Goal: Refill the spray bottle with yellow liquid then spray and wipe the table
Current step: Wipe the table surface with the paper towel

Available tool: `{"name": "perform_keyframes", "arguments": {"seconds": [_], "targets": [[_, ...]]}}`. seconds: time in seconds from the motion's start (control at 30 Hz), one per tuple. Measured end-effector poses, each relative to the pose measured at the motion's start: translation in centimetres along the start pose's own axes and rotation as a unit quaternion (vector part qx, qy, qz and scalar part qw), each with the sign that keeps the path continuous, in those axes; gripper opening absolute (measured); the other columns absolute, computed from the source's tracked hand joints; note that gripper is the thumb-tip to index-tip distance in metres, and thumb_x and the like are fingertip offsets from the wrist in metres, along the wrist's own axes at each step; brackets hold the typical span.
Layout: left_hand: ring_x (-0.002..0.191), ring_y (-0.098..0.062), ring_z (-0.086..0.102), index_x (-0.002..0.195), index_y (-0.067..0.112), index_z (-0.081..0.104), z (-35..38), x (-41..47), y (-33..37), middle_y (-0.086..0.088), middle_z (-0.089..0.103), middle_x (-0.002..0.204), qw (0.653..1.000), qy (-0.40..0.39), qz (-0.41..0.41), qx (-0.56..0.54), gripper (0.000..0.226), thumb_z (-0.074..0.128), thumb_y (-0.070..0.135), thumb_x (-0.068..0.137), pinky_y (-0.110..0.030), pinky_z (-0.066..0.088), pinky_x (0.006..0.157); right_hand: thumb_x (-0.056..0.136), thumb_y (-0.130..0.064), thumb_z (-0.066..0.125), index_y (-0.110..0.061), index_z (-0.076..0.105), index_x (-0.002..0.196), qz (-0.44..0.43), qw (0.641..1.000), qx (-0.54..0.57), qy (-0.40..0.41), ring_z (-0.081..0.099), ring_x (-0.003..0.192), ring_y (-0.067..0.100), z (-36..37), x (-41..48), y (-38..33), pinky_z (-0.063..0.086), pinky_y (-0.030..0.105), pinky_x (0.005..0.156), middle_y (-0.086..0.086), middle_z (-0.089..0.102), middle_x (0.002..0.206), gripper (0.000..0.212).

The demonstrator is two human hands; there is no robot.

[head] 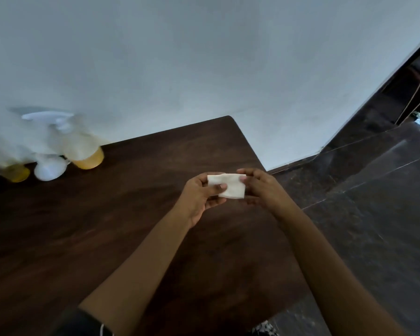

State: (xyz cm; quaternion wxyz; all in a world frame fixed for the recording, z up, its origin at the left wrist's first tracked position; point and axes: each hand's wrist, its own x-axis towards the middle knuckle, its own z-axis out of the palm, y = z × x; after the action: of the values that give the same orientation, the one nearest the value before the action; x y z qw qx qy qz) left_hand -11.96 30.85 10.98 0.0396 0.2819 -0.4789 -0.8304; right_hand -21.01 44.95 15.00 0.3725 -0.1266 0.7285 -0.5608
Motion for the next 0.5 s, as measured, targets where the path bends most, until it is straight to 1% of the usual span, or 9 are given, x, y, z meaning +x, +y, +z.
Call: {"name": "perform_keyframes", "arguments": {"seconds": [0.07,0.13,0.17,0.23,0.27,0.33,0.37,0.43,0.5], "targets": [[0.082,-0.015,0.071,0.099,0.014,0.067,2.6,3.0,-0.4,-0.005,0.072,0.094,1.000,0.010,0.017,0.013,0.022,0.067,0.001,0.081,-0.023,0.055,0.062,0.085,-0.014,0.067,-0.015,0.058,0.111,-0.022,0.999,-0.042,-0.002,0.066,0.081,0.011,-2.7,2.4,0.7,0.058,0.029,0.066,0.003,0.067,0.098,0.027],[0.081,-0.016,0.070,0.093,0.016,0.068,5.2,6.5,-0.9,-0.004,0.072,0.091,0.998,0.020,0.035,0.045,0.018,0.068,0.003,0.081,-0.024,0.055,0.062,0.080,-0.010,0.072,-0.016,0.060,0.102,-0.052,0.991,-0.117,0.040,0.065,0.073,0.007,-5.7,5.3,1.4,0.055,0.019,0.059,-0.001,0.067,0.087,0.026],[0.080,-0.017,0.070,0.090,0.017,0.067,6.5,8.4,-1.3,-0.003,0.071,0.088,0.996,0.032,0.050,0.073,0.016,0.068,0.003,0.082,-0.025,0.056,0.062,0.080,-0.009,0.071,-0.014,0.062,0.099,-0.058,0.985,-0.145,0.070,0.065,0.072,0.009,-7.5,6.9,1.8,0.055,0.019,0.059,0.001,0.068,0.086,0.022],[0.084,-0.019,0.068,0.089,0.017,0.066,8.0,11.7,-2.2,-0.002,0.071,0.088,0.975,0.083,0.094,0.185,0.013,0.065,0.005,0.084,-0.028,0.056,0.070,0.081,-0.009,0.068,-0.010,0.064,0.096,-0.052,0.980,-0.150,0.123,0.068,0.079,0.019,-10.8,10.0,2.7,0.058,0.031,0.069,0.009,0.070,0.090,0.015],[0.091,-0.017,0.067,0.093,0.017,0.066,8.4,13.5,-2.7,0.000,0.070,0.094,0.947,0.116,0.116,0.275,0.013,0.064,0.008,0.085,-0.027,0.054,0.077,0.083,-0.010,0.066,-0.010,0.064,0.093,-0.044,0.979,-0.139,0.142,0.069,0.080,0.020,-12.7,11.7,3.2,0.058,0.035,0.072,0.011,0.070,0.092,0.011],[0.113,-0.015,0.057,0.110,0.020,0.064,8.5,16.4,-3.8,0.001,0.064,0.117,0.855,0.156,0.143,0.474,0.024,0.063,0.018,0.086,-0.025,0.044,0.092,0.086,-0.010,0.062,-0.012,0.062,0.089,-0.022,0.977,-0.132,0.168,0.068,0.074,0.014,-16.0,14.9,4.5,0.059,0.033,0.070,0.011,0.069,0.093,0.004],[0.124,-0.018,0.048,0.119,0.021,0.059,8.4,17.6,-4.4,-0.001,0.056,0.130,0.812,0.160,0.145,0.543,0.033,0.062,0.021,0.087,-0.028,0.039,0.101,0.087,-0.009,0.060,-0.012,0.061,0.087,-0.007,0.973,-0.143,0.181,0.067,0.072,0.013,-17.3,16.4,5.3,0.060,0.034,0.071,0.010,0.068,0.091,0.003],[0.137,-0.024,0.031,0.134,0.023,0.048,8.2,19.8,-5.2,-0.004,0.040,0.146,0.754,0.164,0.136,0.622,0.047,0.058,0.029,0.089,-0.038,0.028,0.112,0.086,-0.009,0.057,-0.008,0.062,0.085,0.023,0.963,-0.176,0.203,0.067,0.074,0.019,-19.5,19.6,6.9,0.059,0.041,0.075,0.009,0.066,0.084,0.005],[0.141,-0.025,0.023,0.141,0.024,0.038,8.3,21.8,-5.8,-0.004,0.032,0.152,0.712,0.165,0.119,0.672,0.053,0.053,0.037,0.091,-0.043,0.022,0.114,0.084,-0.007,0.054,-0.002,0.062,0.085,0.051,0.951,-0.220,0.210,0.067,0.081,0.029,-21.1,22.6,8.6,0.057,0.043,0.077,0.015,0.066,0.085,0.009]]}}
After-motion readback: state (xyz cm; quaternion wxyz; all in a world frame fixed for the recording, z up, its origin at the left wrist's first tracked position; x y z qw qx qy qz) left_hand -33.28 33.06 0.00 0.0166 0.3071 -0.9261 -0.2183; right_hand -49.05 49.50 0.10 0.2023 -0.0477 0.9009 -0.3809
